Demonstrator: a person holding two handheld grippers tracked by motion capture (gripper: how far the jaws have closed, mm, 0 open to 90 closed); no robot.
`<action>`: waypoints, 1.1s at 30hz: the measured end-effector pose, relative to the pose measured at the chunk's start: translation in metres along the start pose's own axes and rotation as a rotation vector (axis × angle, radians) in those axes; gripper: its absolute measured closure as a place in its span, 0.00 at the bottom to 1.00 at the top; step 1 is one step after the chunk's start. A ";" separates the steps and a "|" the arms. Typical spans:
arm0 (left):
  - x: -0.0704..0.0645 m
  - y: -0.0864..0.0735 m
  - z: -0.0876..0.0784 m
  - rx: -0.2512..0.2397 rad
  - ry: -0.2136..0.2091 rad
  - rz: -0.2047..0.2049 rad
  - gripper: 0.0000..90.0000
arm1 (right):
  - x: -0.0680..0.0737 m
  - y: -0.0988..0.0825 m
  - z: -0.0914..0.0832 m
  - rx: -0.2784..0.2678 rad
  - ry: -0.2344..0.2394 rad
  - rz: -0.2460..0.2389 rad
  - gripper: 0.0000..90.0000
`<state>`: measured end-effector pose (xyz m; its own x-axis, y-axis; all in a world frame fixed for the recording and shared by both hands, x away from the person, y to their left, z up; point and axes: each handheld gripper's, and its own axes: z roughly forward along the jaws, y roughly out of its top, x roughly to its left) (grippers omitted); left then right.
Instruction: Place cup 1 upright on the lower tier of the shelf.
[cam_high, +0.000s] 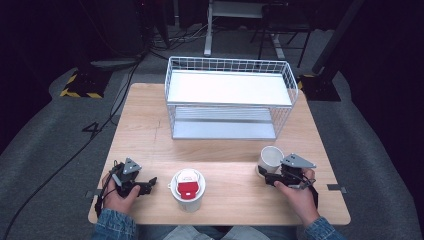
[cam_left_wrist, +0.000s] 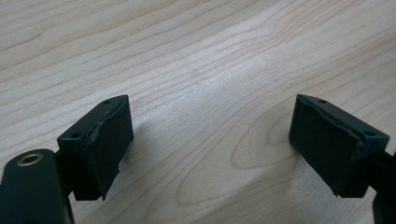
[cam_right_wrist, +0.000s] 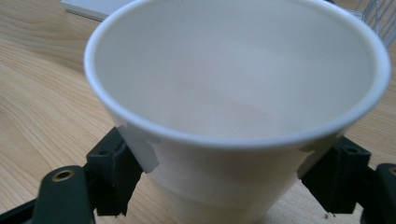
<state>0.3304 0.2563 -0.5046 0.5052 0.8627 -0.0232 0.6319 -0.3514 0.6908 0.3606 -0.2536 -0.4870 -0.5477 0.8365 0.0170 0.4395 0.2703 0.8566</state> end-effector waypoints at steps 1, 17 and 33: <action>0.000 0.000 0.000 0.000 0.000 -0.001 0.16 | 0.000 0.000 0.000 0.000 -0.003 -0.001 0.25; 0.000 0.000 0.000 0.000 -0.001 0.001 0.16 | 0.003 0.016 -0.005 0.009 0.007 0.011 0.26; 0.000 0.000 0.000 -0.002 0.001 -0.002 0.16 | 0.016 0.057 0.006 -0.008 0.039 -0.030 0.26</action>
<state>0.3302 0.2560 -0.5048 0.5034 0.8637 -0.0234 0.6317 -0.3494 0.6920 0.3811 -0.2218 -0.4414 -0.5878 0.8090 0.0113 0.4172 0.2911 0.8609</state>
